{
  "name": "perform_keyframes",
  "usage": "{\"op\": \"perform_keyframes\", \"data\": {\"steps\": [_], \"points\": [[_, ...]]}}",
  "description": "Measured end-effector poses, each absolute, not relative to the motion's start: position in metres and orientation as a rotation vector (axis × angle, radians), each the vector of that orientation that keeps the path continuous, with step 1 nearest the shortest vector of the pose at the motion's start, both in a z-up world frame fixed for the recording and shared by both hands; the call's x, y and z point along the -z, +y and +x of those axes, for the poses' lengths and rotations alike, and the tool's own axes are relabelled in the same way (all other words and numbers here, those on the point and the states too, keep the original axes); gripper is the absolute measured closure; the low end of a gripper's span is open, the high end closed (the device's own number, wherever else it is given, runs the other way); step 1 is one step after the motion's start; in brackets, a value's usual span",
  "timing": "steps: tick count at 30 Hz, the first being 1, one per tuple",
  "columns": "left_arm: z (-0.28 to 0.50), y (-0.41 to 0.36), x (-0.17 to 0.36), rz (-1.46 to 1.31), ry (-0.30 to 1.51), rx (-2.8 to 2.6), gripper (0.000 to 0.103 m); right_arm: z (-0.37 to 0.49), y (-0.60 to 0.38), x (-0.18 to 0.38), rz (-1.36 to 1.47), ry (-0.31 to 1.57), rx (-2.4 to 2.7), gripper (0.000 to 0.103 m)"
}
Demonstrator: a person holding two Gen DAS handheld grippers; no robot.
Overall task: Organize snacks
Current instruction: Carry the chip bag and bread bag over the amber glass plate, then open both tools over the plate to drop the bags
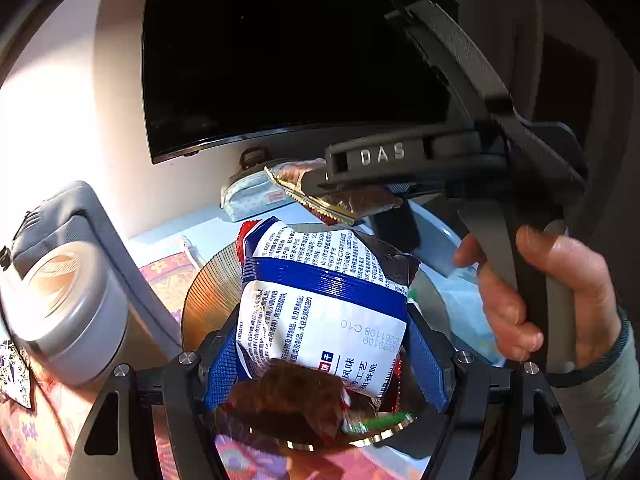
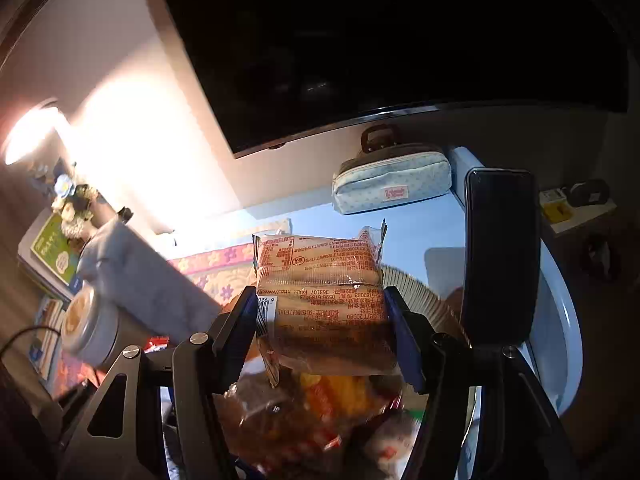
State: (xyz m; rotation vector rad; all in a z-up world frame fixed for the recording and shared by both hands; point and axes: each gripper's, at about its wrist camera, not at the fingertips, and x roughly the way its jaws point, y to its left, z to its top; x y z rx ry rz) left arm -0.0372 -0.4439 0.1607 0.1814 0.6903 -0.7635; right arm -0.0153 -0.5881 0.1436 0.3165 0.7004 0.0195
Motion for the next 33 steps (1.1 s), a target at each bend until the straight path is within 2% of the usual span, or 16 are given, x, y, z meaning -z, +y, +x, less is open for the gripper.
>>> {"op": "perform_keyframes", "data": {"steps": [5, 7, 9, 13, 23, 33], "points": [[-0.032, -0.453, -0.154, 0.194, 0.684, 0.742, 0.03, 0.008, -0.587, -0.136, 0.307, 0.756, -0.031, 0.039], [-0.034, -0.455, -0.154, 0.189, 0.674, 0.733, 0.026, 0.013, -0.588, -0.133, 0.321, 0.785, -0.032, 0.034], [-0.034, -0.456, -0.153, 0.187, 0.663, 0.712, 0.022, 0.012, -0.59, -0.134, 0.325, 0.784, -0.036, 0.034], [-0.026, -0.453, -0.151, 0.173, 0.695, 0.708, 0.022, 0.002, -0.592, -0.139, 0.325, 0.754, -0.041, 0.034], [-0.046, -0.435, -0.169, 0.174, 0.624, 0.728, 0.022, -0.025, -0.58, -0.143, 0.329, 0.737, -0.051, 0.033], [-0.058, -0.367, -0.197, 0.032, 0.678, 0.788, 0.022, -0.054, -0.563, -0.161, 0.324, 0.694, -0.057, 0.033]]}}
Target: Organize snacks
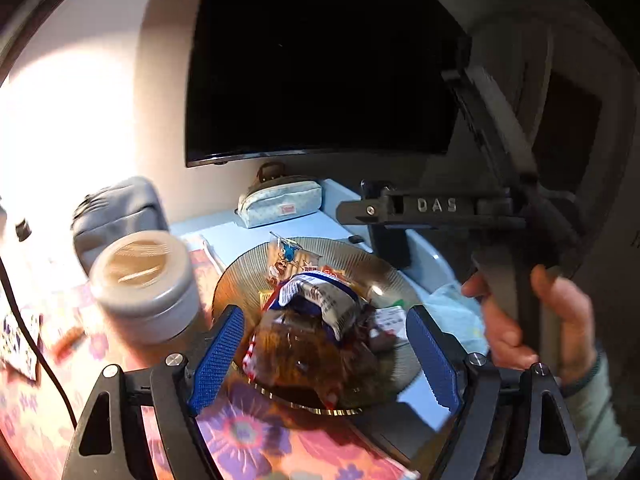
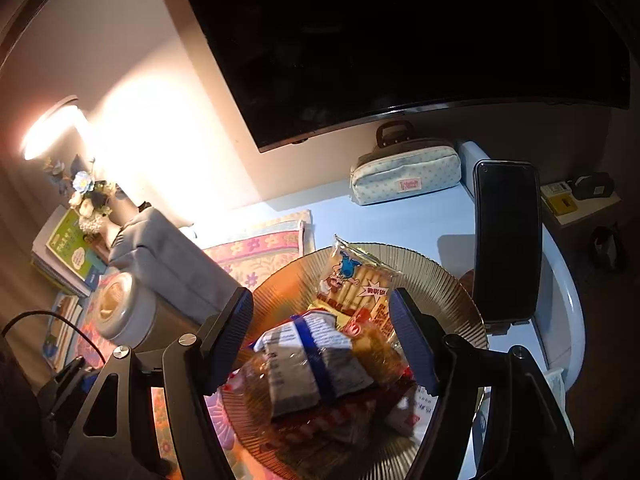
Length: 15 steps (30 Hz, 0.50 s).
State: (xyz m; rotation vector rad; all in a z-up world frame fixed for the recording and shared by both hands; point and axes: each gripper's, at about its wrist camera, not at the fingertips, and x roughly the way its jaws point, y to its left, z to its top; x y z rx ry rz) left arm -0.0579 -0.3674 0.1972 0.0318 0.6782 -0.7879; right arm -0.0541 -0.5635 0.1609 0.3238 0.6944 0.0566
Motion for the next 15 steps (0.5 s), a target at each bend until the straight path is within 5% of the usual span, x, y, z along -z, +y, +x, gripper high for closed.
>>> {"op": "perform_keyframes", "data": {"steps": [15], "points": [[-0.036, -0.178, -0.203, -0.176, 0.694, 0.535, 0.014, -0.117, -0.471, -0.165, 0.195, 0.695, -0.132, 0.031]]}}
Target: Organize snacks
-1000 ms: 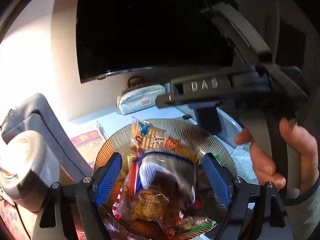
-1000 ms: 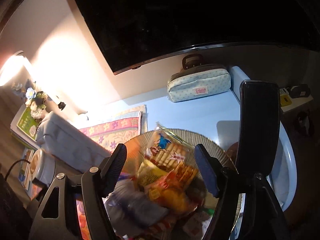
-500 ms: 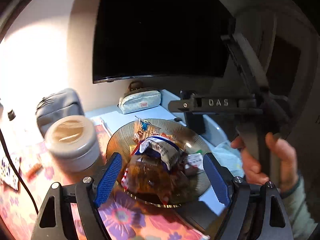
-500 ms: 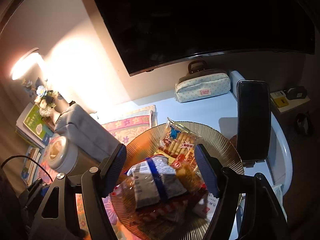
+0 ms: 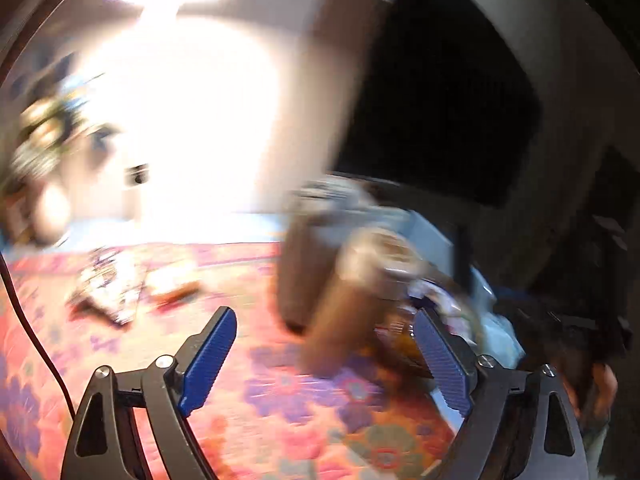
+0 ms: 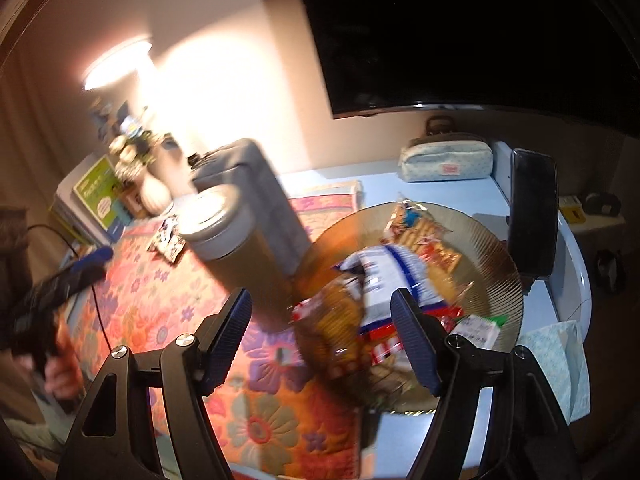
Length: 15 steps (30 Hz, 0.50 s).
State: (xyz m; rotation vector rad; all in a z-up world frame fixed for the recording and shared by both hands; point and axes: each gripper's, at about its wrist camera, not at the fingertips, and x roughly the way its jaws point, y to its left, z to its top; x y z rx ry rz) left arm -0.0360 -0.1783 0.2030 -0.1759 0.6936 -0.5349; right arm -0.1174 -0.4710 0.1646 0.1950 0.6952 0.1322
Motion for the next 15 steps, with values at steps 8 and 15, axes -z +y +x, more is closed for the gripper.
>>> {"op": "perform_keyframes", "data": {"steps": [8, 15], "points": [[-0.008, -0.064, -0.184, -0.287, 0.725, 0.348, 0.014, -0.101, -0.382, -0.17, 0.168, 0.705, -0.322, 0.024], [0.033, -0.015, -0.153, -0.242, 0.758, 0.322, 0.012, -0.057, -0.279, -0.14, 0.149, 0.813, -0.434, 0.024]]}}
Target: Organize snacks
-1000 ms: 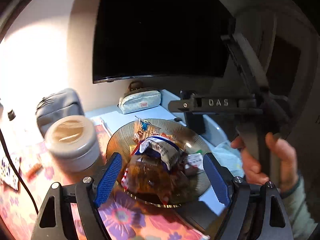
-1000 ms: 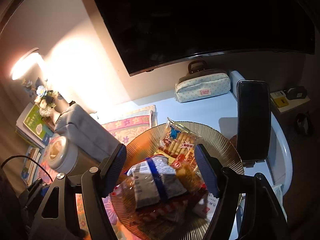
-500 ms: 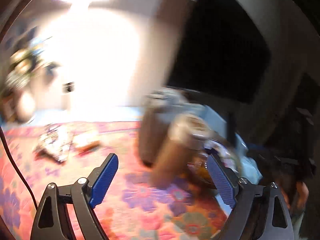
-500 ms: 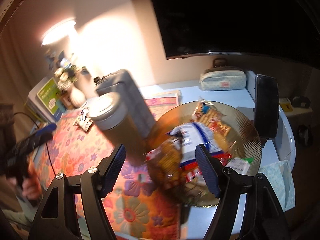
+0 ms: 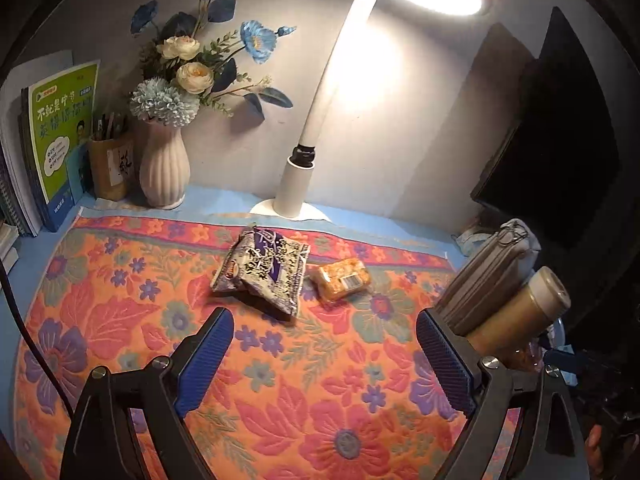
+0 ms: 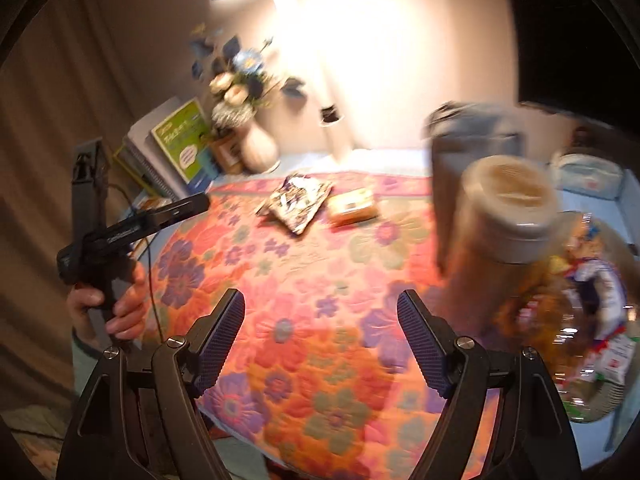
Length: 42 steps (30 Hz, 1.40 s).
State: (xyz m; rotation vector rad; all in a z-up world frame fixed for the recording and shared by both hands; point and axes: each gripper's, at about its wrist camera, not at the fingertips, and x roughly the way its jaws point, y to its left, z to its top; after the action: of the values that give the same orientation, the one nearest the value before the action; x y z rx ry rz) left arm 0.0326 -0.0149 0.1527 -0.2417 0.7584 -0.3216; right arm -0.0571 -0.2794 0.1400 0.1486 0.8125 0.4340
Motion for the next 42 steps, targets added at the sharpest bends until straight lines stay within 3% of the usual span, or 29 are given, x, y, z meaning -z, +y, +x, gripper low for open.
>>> {"op": "perform_keyframes", "data": {"steps": [7, 15, 27, 32, 36, 37, 42], "points": [[0.101, 0.011, -0.112, -0.229, 0.812, 0.346, 0.011, 0.014, -0.222, -0.089, 0.192, 0.923, -0.344, 0.024], [0.169, 0.013, -0.072, -0.253, 0.856, 0.386, 0.011, 0.1, -0.23, -0.047, 0.35, 0.989, -0.186, 0.024], [0.207, 0.001, -0.023, -0.237, 0.913, 0.403, 0.011, 0.157, -0.236, -0.015, 0.587, 0.979, -0.106, 0.024], [0.208, -0.004, -0.013, -0.212, 0.925, 0.409, 0.019, 0.171, -0.227, -0.014, 0.574, 0.93, -0.06, 0.021], [0.202, -0.006, -0.013, -0.201, 0.906, 0.426, 0.034, 0.175, -0.224, -0.011, 0.553, 0.861, -0.027, 0.018], [0.2, -0.008, -0.013, -0.189, 0.902, 0.43, 0.042, 0.174, -0.222, -0.011, 0.542, 0.839, -0.018, 0.018], [0.196, -0.011, -0.016, -0.174, 0.876, 0.442, 0.049, 0.18, -0.21, -0.009, 0.431, 0.776, 0.027, 0.018]]}}
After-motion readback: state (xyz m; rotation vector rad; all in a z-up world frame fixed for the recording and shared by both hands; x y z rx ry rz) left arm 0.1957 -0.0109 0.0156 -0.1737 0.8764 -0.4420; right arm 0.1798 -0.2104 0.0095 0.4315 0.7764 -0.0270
